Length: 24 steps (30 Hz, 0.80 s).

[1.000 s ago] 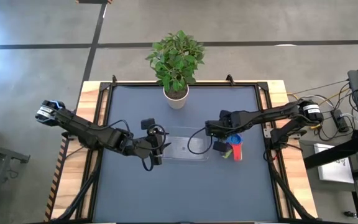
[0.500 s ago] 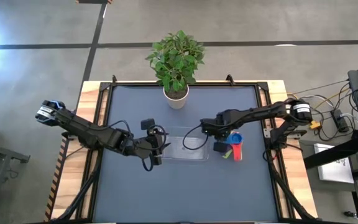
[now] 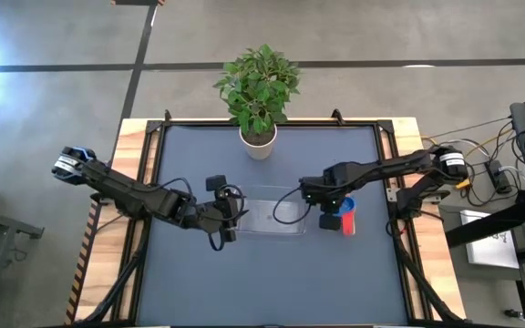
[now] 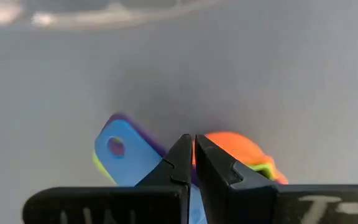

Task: Nest measuring cups in basket
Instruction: Adjust the stacked measuring cups

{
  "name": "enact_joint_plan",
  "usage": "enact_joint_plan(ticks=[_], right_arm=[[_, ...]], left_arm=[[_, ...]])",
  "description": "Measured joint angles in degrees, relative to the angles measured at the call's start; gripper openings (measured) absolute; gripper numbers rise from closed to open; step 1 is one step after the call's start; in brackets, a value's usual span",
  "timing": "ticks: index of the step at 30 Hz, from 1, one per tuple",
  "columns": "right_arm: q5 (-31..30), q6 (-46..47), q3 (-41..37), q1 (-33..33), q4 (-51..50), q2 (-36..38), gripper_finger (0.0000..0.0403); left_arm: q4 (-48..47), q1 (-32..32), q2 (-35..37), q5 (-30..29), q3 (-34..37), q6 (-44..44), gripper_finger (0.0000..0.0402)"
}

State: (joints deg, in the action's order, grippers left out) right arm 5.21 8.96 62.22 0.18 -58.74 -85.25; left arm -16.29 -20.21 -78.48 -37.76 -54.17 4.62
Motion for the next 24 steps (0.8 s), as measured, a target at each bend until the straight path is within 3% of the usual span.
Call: enact_joint_plan(ticks=[12,19,24], right_arm=[[1.25,9.14,0.45,5.46,-4.38,2.03,0.0008],[-3.54,25.10,2.40,7.74,-4.08,9.15,0.0013],[-7.05,38.91,1.15,10.91,-4.36,16.00,0.0042]], left_arm=[[0.96,0.01,0.00,2.42,0.00,0.46,0.0170],[1.08,-0.01,0.00,2.77,0.00,0.46,0.0170],[1.06,-0.01,0.00,5.20,0.00,0.43,0.0170]])
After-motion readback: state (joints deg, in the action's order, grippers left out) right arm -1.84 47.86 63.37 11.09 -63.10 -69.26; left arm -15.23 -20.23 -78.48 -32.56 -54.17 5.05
